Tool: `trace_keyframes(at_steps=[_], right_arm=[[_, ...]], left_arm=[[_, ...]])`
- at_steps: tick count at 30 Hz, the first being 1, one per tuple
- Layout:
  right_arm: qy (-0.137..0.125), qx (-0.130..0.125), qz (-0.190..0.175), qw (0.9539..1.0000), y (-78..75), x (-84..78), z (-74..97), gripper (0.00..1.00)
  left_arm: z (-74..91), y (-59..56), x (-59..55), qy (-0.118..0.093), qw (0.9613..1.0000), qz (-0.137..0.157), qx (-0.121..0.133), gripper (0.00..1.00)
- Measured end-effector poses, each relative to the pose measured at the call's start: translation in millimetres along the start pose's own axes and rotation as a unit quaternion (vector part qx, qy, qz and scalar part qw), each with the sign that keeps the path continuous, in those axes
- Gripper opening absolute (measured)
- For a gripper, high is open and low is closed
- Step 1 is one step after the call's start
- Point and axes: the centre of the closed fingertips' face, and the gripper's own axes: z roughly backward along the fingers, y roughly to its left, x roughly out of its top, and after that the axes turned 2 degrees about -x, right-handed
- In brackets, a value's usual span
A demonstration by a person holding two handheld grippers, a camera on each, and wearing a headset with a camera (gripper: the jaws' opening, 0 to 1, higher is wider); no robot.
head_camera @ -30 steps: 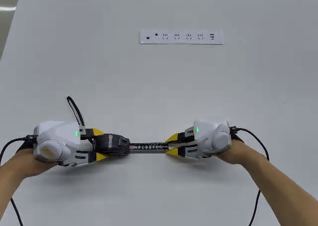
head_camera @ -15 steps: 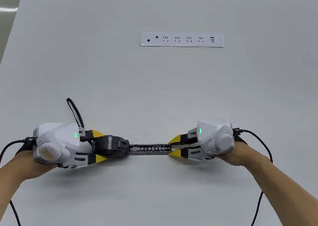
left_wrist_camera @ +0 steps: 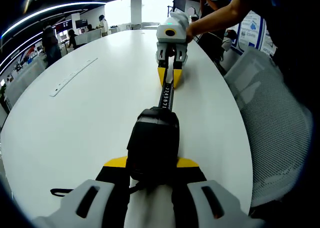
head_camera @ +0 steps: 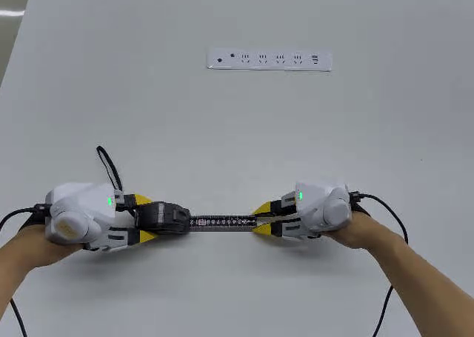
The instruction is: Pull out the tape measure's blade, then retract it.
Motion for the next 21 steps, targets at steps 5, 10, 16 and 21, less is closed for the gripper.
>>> trace_keyframes(at_steps=[5, 10, 16, 21], right_arm=[[0.0, 0.0, -0.001, 1.0, -0.1, -1.0, 1.9, 0.1], [0.0, 0.0, -0.001, 1.0, -0.8, -2.0, 3.8, 0.1], [0.0, -0.001, -0.001, 1.0, -1.4, -3.7, 6.0, 0.1], [0.0, -0.001, -0.002, 1.0, -1.2, -5.2, 8.0, 0.1]], left_arm=[[-0.2, 0.4, -0.8, 0.0, 1.0, 0.002, 0.0, 0.28], [0.0, 0.3, -0.2, 0.0, 1.0, 0.004, 0.0, 0.28], [0.0, 0.3, 0.2, 0.0, 1.0, 0.006, 0.001, 0.28], [0.1, 0.1, 0.7, 0.001, 1.0, 0.006, 0.002, 0.28]])
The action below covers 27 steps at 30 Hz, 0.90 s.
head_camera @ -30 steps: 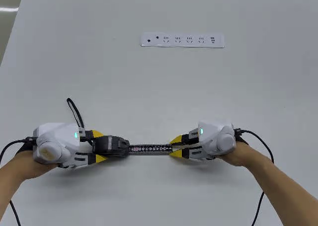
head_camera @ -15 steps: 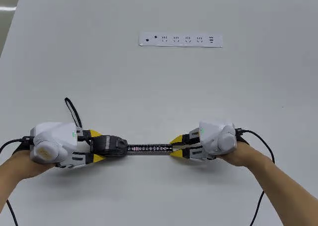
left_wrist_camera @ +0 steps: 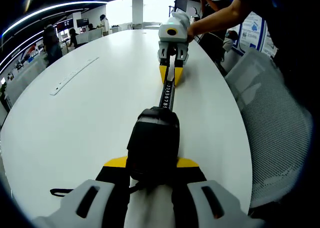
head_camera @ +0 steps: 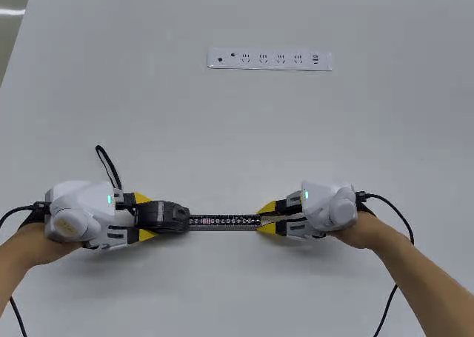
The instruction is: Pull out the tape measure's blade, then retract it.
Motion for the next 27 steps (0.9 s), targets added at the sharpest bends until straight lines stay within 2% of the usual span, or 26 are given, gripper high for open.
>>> trace_keyframes(at_steps=[27], right_arm=[[0.006, -0.003, -0.005, 1.0, -1.6, -10.1, 14.0, 0.1]], left_arm=[[0.0, 0.4, -0.4, -0.002, 1.0, 0.001, -0.001, 0.28]])
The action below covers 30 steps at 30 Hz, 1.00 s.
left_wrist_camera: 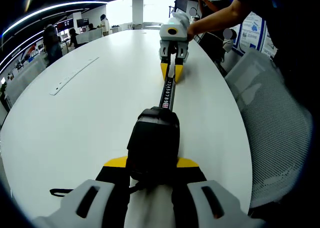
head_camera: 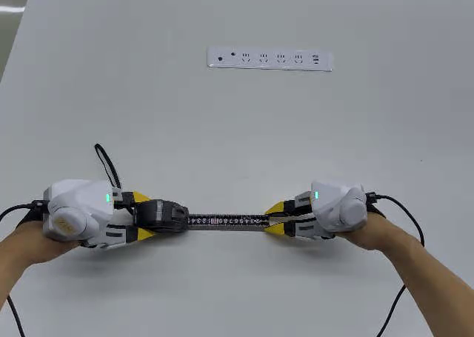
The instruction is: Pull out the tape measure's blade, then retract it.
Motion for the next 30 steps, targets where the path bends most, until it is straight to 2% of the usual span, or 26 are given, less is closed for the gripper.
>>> trace_keyframes(at_steps=[30], right_arm=[[0.003, 0.001, -0.004, 1.0, -2.8, -8.9, 13.4, 0.1]], left_arm=[[-0.4, 0.5, 0.2, -0.001, 1.0, 0.003, 0.0, 0.28]])
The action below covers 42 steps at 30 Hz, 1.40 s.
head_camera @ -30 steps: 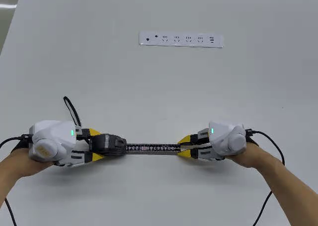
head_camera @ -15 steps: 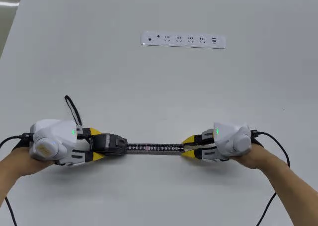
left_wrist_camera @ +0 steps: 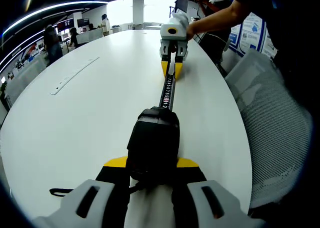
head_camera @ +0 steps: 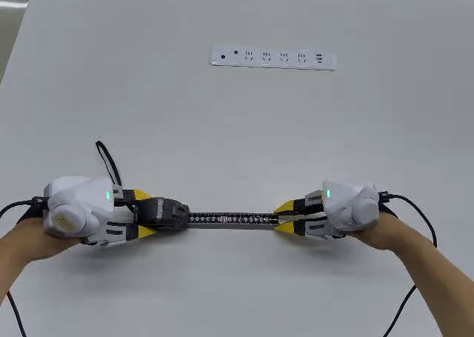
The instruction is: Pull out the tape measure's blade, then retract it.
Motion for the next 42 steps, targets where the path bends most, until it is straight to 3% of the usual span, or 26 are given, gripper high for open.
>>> trace_keyframes(at_steps=[42], right_arm=[[0.012, -0.005, -0.006, 0.9999, -4.1, -20.7, 23.0, 0.1]], left_arm=[[-1.6, 1.0, -2.8, 0.004, 1.0, 0.001, 0.0, 0.28]])
